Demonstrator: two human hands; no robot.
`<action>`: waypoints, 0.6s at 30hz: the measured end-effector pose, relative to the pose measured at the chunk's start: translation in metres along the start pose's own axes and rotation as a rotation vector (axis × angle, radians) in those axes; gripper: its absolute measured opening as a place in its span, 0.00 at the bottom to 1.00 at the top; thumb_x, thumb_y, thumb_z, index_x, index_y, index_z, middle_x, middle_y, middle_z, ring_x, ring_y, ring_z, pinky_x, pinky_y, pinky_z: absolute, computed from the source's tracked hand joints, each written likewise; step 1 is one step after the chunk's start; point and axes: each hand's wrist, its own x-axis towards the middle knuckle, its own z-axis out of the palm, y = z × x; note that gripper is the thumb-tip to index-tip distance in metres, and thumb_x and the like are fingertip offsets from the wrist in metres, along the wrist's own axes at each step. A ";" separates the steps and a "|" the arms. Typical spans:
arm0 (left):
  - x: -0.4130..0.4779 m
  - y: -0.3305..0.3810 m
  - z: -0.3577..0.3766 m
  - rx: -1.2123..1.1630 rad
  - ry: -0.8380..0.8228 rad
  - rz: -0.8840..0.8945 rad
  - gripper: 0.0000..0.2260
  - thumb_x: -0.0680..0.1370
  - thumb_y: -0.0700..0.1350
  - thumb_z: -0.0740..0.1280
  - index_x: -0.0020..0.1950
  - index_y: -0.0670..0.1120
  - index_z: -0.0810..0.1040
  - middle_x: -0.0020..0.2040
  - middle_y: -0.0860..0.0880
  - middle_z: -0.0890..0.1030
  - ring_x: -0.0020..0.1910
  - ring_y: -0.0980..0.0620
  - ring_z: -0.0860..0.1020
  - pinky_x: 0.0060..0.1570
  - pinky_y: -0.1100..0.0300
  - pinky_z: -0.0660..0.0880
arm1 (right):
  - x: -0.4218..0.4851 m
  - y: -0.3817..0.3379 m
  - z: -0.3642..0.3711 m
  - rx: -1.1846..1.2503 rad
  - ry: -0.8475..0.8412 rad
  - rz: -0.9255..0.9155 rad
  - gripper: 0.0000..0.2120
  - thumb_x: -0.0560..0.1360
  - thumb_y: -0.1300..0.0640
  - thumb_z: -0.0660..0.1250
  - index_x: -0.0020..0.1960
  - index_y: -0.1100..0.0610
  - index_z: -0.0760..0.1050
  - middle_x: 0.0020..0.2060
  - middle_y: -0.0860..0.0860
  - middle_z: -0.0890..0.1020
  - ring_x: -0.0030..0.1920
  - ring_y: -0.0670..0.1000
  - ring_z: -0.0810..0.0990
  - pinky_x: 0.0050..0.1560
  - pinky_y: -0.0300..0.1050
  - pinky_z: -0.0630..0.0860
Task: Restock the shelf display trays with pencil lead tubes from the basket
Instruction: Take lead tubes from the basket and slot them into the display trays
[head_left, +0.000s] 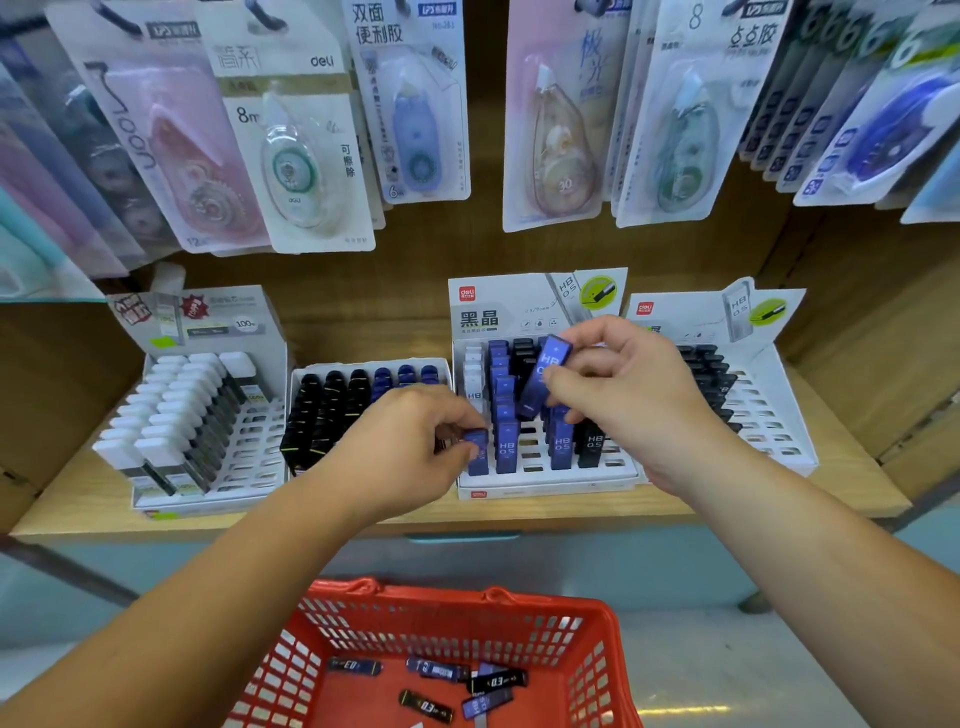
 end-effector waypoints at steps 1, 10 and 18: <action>-0.001 0.000 0.000 0.006 0.000 0.003 0.09 0.76 0.41 0.75 0.55 0.51 0.87 0.43 0.62 0.80 0.43 0.62 0.79 0.46 0.69 0.73 | -0.001 -0.002 0.001 -0.004 -0.023 -0.022 0.11 0.76 0.67 0.72 0.53 0.54 0.78 0.37 0.55 0.87 0.41 0.58 0.86 0.44 0.50 0.82; -0.002 0.000 -0.002 -0.138 0.066 -0.113 0.08 0.74 0.43 0.79 0.47 0.55 0.86 0.39 0.59 0.82 0.40 0.59 0.80 0.41 0.59 0.81 | 0.000 -0.001 0.016 0.000 -0.076 -0.053 0.05 0.79 0.63 0.72 0.52 0.56 0.80 0.39 0.53 0.87 0.40 0.52 0.88 0.41 0.45 0.83; -0.005 -0.013 -0.003 -0.196 0.097 -0.112 0.07 0.73 0.44 0.80 0.47 0.55 0.87 0.42 0.65 0.82 0.46 0.57 0.80 0.50 0.56 0.79 | 0.016 0.013 0.036 -0.285 -0.155 -0.119 0.05 0.76 0.63 0.76 0.46 0.54 0.83 0.34 0.45 0.83 0.30 0.39 0.77 0.37 0.33 0.75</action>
